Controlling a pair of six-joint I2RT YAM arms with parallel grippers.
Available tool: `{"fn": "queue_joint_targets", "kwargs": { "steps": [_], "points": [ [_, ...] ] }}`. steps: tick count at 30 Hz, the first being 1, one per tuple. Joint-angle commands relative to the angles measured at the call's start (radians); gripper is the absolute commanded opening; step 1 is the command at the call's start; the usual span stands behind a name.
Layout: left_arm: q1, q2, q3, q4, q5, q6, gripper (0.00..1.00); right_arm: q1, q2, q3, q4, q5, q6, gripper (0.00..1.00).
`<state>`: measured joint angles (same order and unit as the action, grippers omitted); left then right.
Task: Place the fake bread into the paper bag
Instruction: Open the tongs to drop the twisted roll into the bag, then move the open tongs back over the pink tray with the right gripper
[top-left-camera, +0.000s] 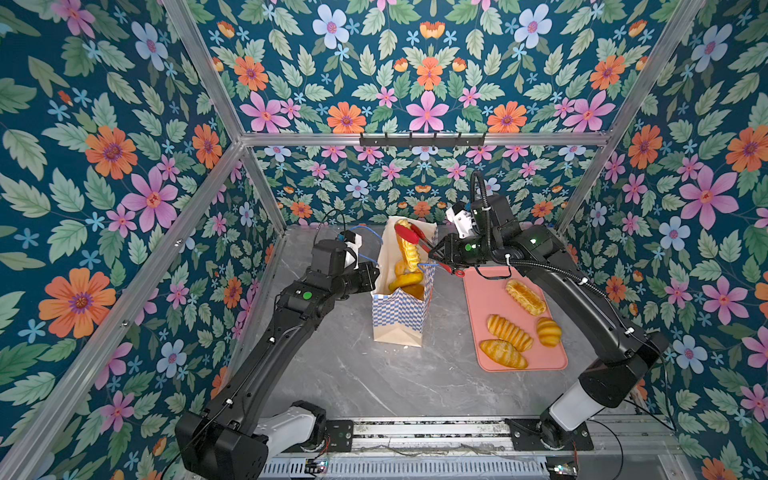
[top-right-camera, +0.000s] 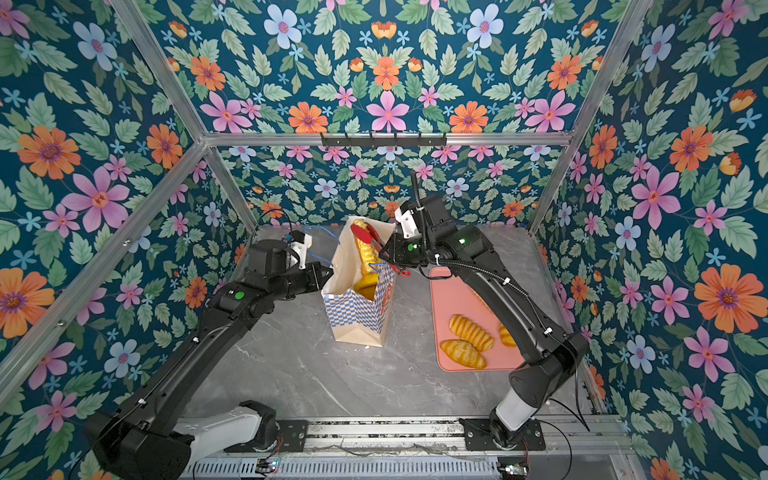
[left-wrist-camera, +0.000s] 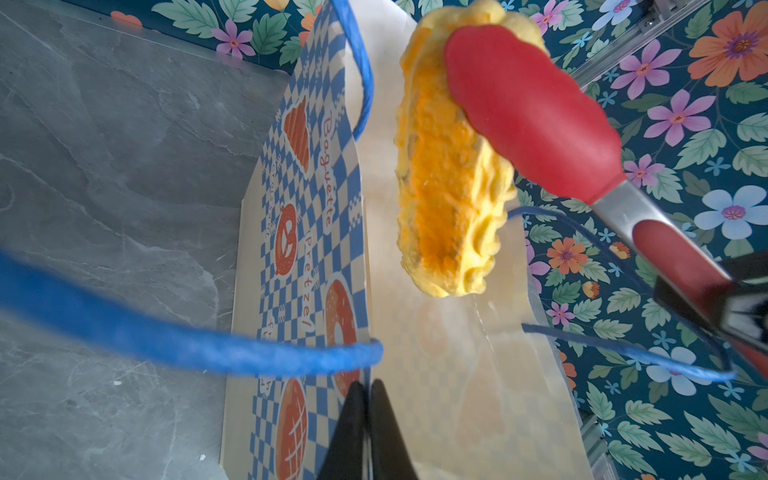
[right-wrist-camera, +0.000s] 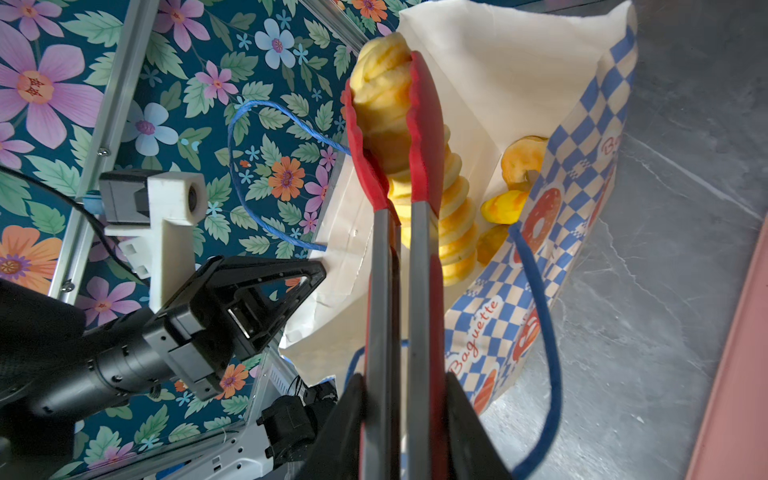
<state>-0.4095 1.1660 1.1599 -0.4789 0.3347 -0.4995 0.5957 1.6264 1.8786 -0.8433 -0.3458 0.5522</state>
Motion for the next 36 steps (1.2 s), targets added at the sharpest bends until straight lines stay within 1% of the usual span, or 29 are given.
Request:
{"fn": "queue_joint_targets", "kwargs": {
  "steps": [1, 10, 15, 21, 27, 32, 36],
  "points": [
    [0.0, -0.001, 0.0, 0.018, -0.003, -0.007, 0.08, 0.001, -0.001, 0.001, 0.015, 0.009, -0.015, 0.32],
    [0.0, -0.003, 0.0, 0.019, -0.003, -0.009, 0.08, 0.0, -0.002, 0.004, 0.013, 0.01, -0.017, 0.46],
    [0.0, -0.002, -0.002, 0.019, -0.003, -0.01, 0.08, 0.001, 0.0, 0.014, 0.009, 0.004, -0.018, 0.5],
    [0.0, -0.004, -0.004, 0.018, -0.003, -0.01, 0.08, 0.0, -0.008, 0.016, 0.011, 0.001, -0.015, 0.5],
    [0.0, -0.002, -0.003, 0.02, -0.006, -0.012, 0.12, 0.0, -0.02, 0.033, 0.009, -0.005, -0.018, 0.48],
    [0.0, 0.0, 0.0, 0.02, -0.007, -0.014, 0.18, 0.001, -0.035, 0.055, -0.006, 0.002, -0.024, 0.46],
    [0.0, 0.0, 0.004, 0.02, -0.007, -0.016, 0.26, 0.0, -0.058, 0.074, -0.035, 0.044, -0.04, 0.45]
  ]
}}
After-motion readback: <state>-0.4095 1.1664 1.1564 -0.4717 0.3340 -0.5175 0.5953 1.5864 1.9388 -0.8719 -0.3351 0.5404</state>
